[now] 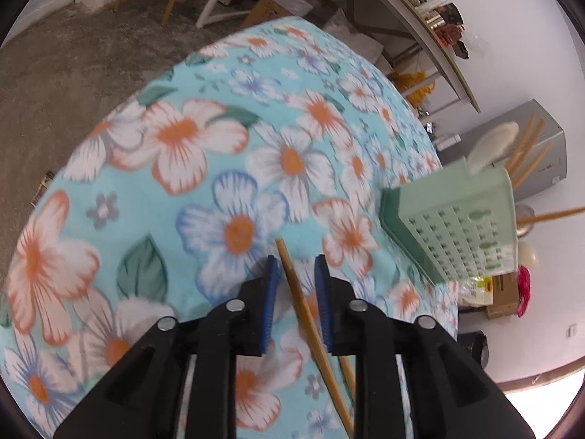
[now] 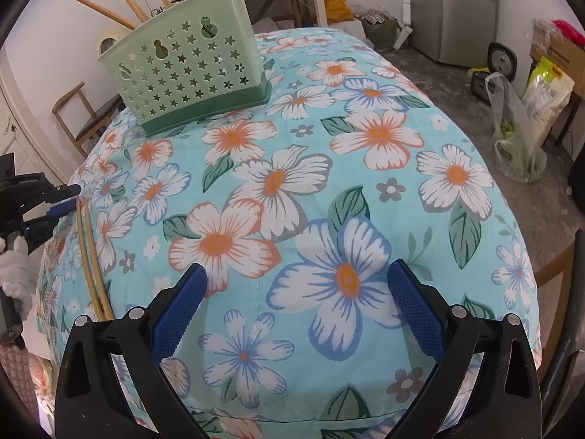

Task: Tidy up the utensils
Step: 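Grasp the last chopstick with the right gripper while the left holds its chopstick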

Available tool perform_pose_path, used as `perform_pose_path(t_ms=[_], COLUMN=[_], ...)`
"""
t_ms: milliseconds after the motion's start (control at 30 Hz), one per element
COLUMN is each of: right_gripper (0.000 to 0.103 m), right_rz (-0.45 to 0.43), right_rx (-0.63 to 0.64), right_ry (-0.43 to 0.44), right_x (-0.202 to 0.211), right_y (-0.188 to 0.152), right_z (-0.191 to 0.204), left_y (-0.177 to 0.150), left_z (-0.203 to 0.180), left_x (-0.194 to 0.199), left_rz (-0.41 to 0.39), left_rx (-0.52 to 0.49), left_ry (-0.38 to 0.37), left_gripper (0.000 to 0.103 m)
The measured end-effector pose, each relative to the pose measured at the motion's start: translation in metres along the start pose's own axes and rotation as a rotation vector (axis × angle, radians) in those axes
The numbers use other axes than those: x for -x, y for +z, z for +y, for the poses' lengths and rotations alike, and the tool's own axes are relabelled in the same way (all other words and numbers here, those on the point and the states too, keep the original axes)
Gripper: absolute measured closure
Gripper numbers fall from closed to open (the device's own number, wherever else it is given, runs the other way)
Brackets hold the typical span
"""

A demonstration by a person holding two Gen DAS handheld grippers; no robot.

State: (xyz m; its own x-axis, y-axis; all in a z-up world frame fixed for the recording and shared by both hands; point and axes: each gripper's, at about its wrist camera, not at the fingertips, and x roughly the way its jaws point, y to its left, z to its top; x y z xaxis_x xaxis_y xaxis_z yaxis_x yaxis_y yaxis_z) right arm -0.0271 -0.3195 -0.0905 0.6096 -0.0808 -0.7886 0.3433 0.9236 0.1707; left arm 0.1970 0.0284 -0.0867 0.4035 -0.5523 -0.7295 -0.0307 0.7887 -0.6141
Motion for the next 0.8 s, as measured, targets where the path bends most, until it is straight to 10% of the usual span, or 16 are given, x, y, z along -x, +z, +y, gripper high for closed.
perform_pose_path(t_ms=[567, 800], right_gripper=[0.01, 0.039], right_rz=[-0.024, -0.068], right_rx=[-0.019, 0.203], right_ry=[0.146, 0.29], right_x=[0.019, 0.03], right_y=[0.004, 0.033], right_z=[-0.005, 0.065], left_y=[-0.01, -0.013], left_z=[-0.018, -0.04], left_x=[-0.009, -0.014], left_rz=[-0.076, -0.082], left_rx=[-0.17, -0.397], left_ry=[0.116, 0.194], left_gripper=[0.091, 0.09])
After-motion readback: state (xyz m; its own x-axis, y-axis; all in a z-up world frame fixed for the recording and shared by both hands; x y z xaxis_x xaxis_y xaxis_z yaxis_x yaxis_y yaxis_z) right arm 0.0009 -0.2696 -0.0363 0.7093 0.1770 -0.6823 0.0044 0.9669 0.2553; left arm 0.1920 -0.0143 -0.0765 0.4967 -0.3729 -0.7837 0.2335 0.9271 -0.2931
